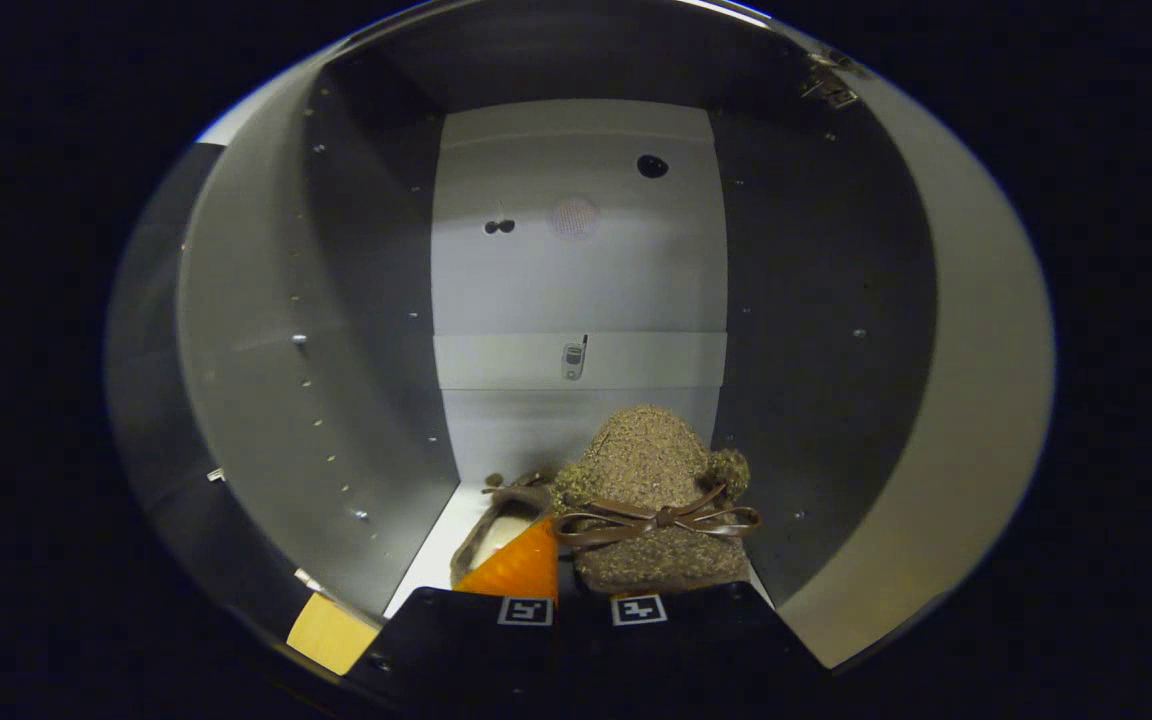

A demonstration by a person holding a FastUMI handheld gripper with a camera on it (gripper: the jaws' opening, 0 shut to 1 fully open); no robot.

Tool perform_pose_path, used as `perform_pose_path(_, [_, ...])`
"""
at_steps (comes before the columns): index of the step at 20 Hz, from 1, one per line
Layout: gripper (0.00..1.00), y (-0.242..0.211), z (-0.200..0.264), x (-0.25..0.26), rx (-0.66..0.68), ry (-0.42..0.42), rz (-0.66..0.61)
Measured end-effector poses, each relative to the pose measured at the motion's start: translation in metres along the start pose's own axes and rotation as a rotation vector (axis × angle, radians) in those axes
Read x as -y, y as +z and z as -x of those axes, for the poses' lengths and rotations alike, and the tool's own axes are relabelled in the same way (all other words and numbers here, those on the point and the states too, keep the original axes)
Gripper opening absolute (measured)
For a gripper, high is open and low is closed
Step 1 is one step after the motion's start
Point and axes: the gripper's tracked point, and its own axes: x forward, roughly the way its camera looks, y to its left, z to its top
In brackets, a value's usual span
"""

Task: Open the shoe cabinet door, grab the shoes and put them into the shoe cabinet, then close the shoe cabinet door.

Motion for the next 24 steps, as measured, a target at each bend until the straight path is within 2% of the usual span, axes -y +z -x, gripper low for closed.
perform_pose_path(11, [0.07,-0.040,-0.133,0.022,-0.075,-0.084,0.079])
perform_pose_path(16, [0.08,-0.084,-0.157,0.017,-0.201,-0.089,0.105])
perform_pose_path(18, [0.08,-0.091,-0.163,0.019,-0.213,-0.098,0.136])
perform_pose_path(21, [0.11,-0.100,-0.165,0.022,-0.250,-0.102,0.126])
perform_pose_path(23, [0.19,-0.106,-0.165,0.024,-0.273,-0.103,0.116])
perform_pose_path(24, [0.27,-0.106,-0.163,0.026,-0.277,-0.103,0.122])
